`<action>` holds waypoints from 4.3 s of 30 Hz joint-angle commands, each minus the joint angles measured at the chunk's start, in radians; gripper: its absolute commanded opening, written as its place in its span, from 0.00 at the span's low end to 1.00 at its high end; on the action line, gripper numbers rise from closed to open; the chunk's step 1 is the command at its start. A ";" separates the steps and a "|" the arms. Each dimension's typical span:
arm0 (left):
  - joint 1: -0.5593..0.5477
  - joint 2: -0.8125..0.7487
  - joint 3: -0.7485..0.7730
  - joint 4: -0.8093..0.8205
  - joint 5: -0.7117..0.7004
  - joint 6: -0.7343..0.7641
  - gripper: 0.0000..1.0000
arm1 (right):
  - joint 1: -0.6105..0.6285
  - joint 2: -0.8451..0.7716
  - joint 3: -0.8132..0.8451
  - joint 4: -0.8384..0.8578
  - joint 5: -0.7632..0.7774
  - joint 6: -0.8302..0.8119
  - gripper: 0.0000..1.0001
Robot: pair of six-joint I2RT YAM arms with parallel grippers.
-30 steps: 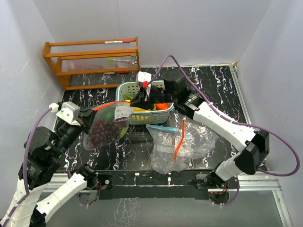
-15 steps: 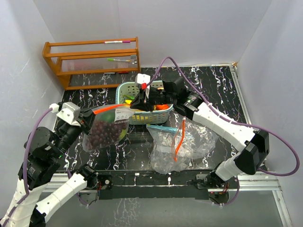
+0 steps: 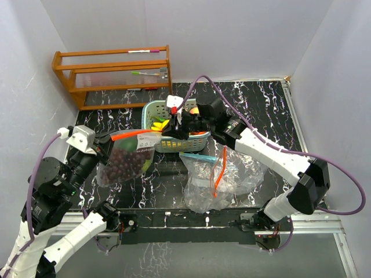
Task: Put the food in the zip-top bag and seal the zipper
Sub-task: Zip the zipper food storage bag at the center of the board, then place the zipper food storage bag at the center of the board, then pick up the zipper food storage bag at the center of the board.
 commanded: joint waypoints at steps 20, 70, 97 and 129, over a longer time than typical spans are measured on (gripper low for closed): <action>-0.039 -0.052 0.047 0.138 -0.114 0.000 0.00 | -0.011 -0.052 -0.071 -0.047 0.140 -0.031 0.08; 0.297 0.553 -0.015 0.431 -0.483 -0.118 0.00 | -0.011 -0.393 -0.186 -0.019 0.348 0.275 0.98; 0.371 0.364 -0.145 0.224 -0.172 -0.311 0.97 | -0.017 -0.321 -0.187 -0.227 0.728 0.605 0.98; 0.348 0.327 -0.191 0.240 0.579 -0.421 0.90 | -0.070 -0.467 -0.651 -0.437 0.831 1.228 0.63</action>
